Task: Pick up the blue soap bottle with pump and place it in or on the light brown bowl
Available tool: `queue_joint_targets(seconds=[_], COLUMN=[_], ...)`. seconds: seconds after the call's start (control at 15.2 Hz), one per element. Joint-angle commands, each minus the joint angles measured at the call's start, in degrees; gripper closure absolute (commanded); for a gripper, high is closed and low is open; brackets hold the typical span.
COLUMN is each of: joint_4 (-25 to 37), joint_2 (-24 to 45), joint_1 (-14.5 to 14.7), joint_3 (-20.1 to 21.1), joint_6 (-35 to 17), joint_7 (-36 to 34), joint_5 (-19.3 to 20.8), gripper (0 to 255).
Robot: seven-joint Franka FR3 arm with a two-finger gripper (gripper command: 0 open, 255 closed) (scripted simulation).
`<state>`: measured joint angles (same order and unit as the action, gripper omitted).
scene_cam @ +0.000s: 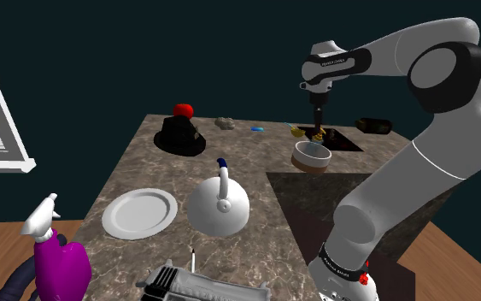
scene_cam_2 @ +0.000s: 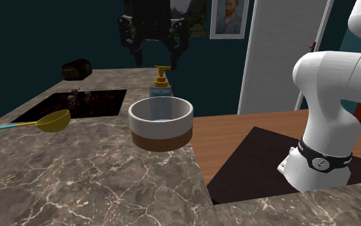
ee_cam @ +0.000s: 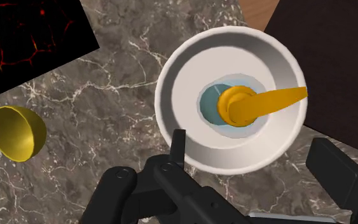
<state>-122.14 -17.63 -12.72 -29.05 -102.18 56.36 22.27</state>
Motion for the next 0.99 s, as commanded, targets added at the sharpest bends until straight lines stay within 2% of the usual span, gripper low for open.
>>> queue_joint_targets(seconds=[0.0,0.2,0.46,0.92], joint_4=[0.0,0.0,7.1,7.1], joint_2=[0.0,0.0,0.3,0.3], joint_1=[0.0,0.0,0.9,0.9], joint_3=[0.0,0.0,1.6,1.6], joint_6=[0.0,0.0,7.1,7.1], joint_7=[0.0,0.0,0.5,0.5], joint_5=[0.0,0.0,-1.2,-1.2], gripper=[0,0,0,0])
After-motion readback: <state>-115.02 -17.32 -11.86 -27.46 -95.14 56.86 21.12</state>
